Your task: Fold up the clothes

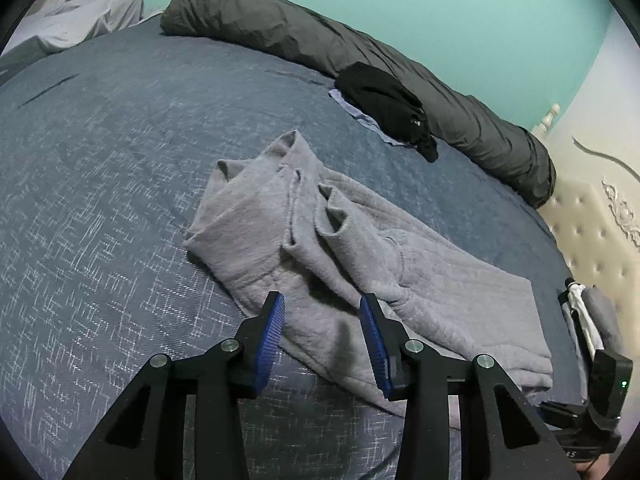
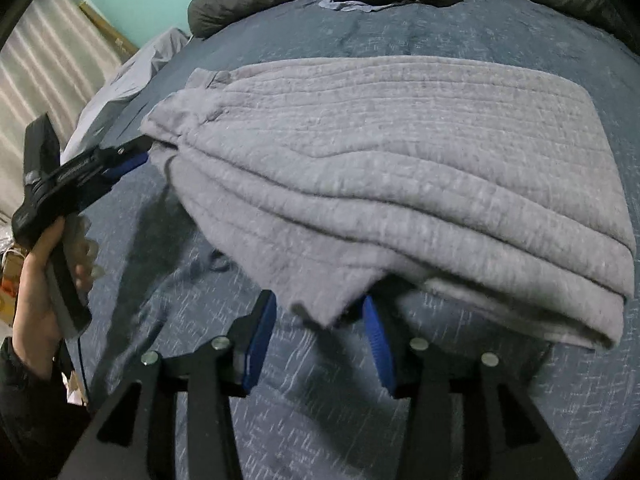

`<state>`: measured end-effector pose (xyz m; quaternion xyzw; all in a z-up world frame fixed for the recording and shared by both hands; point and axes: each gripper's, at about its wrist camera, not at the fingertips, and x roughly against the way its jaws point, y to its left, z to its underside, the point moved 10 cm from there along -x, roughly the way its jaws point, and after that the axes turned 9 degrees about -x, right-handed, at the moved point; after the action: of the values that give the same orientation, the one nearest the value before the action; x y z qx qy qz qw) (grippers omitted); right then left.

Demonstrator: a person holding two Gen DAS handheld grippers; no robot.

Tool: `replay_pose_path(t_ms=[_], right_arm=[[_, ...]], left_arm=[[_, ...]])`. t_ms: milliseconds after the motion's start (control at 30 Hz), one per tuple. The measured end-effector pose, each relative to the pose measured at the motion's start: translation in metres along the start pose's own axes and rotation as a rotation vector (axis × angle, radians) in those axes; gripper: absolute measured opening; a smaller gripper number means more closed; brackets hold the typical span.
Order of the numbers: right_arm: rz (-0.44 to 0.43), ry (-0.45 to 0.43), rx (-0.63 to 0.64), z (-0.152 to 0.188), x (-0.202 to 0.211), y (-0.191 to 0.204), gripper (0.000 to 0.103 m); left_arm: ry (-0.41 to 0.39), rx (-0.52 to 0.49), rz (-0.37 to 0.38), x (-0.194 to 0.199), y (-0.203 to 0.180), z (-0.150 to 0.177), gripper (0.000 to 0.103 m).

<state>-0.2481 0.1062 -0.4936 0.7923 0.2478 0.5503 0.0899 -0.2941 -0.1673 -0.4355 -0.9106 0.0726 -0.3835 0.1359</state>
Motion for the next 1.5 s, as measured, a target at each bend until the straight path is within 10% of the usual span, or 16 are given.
replay_pose_path(t_ms=[167, 300, 400, 1000, 1333, 1500], right_arm=[[-0.012, 0.040, 0.141, -0.001, -0.020, 0.014, 0.044], [-0.035, 0.048, 0.190, -0.002, -0.026, 0.013, 0.012], [-0.071, 0.057, 0.267, 0.007, -0.020, 0.019, 0.007], [0.070, 0.156, 0.392, 0.013, 0.000, 0.012, 0.011], [0.089, 0.079, 0.393, -0.041, 0.019, 0.022, 0.011], [0.082, 0.024, 0.316, -0.067, 0.009, 0.018, 0.028]], left_arm=[[-0.004, -0.013, 0.000, 0.002, -0.001, -0.001, 0.043], [-0.010, -0.006, -0.002, 0.004, 0.004, -0.001, 0.043], [-0.011, -0.006, -0.004, 0.005, 0.006, -0.002, 0.043], [-0.014, 0.011, -0.004, 0.006, 0.011, -0.003, 0.043], [-0.013, 0.027, -0.008, 0.004, 0.013, -0.005, 0.046], [-0.015, 0.046, -0.019, 0.004, 0.018, -0.006, 0.052]])
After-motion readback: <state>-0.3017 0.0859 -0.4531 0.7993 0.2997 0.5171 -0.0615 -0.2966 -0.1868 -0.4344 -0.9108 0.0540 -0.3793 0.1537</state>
